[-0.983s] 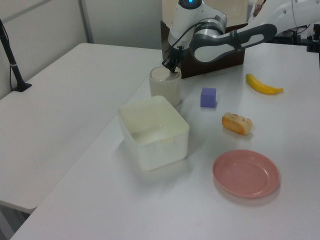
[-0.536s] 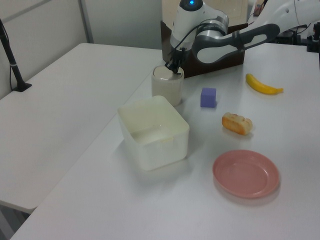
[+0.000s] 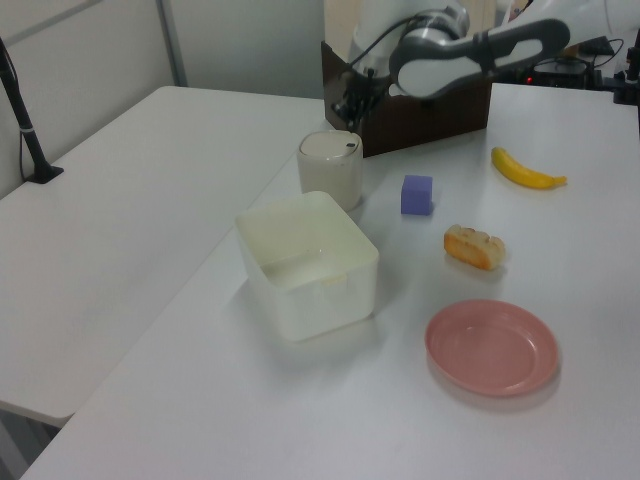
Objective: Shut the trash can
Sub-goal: 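Lift the gripper up and away from the closed trash can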
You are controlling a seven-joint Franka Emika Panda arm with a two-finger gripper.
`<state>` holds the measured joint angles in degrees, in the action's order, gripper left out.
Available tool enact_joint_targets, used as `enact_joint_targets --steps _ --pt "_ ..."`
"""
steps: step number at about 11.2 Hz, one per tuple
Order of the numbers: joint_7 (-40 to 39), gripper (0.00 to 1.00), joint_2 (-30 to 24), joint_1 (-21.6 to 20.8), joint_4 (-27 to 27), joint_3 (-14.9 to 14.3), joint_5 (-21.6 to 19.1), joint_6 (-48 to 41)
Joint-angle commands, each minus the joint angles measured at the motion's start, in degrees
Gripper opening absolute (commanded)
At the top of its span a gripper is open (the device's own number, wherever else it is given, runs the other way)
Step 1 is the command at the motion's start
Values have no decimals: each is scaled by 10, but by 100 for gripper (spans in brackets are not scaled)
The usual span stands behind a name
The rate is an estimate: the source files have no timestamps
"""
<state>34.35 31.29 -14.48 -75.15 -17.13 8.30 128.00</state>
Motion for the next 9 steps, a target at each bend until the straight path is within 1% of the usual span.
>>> enact_joint_targets --steps 1,2,4,5,6,7,9 --pt "-9 0 -86 9 -49 12 -18 -36" --pt "-46 0 -108 8 -63 13 -21 -77" --pt "-166 0 -155 9 -88 14 -86 -186" --pt "-221 0 -186 13 -102 14 -101 -247" --pt "-260 0 -213 14 -107 11 -106 -293" --pt "-286 0 -241 19 -123 8 -115 -310" --pt "-310 0 -286 22 -155 3 -117 -317"
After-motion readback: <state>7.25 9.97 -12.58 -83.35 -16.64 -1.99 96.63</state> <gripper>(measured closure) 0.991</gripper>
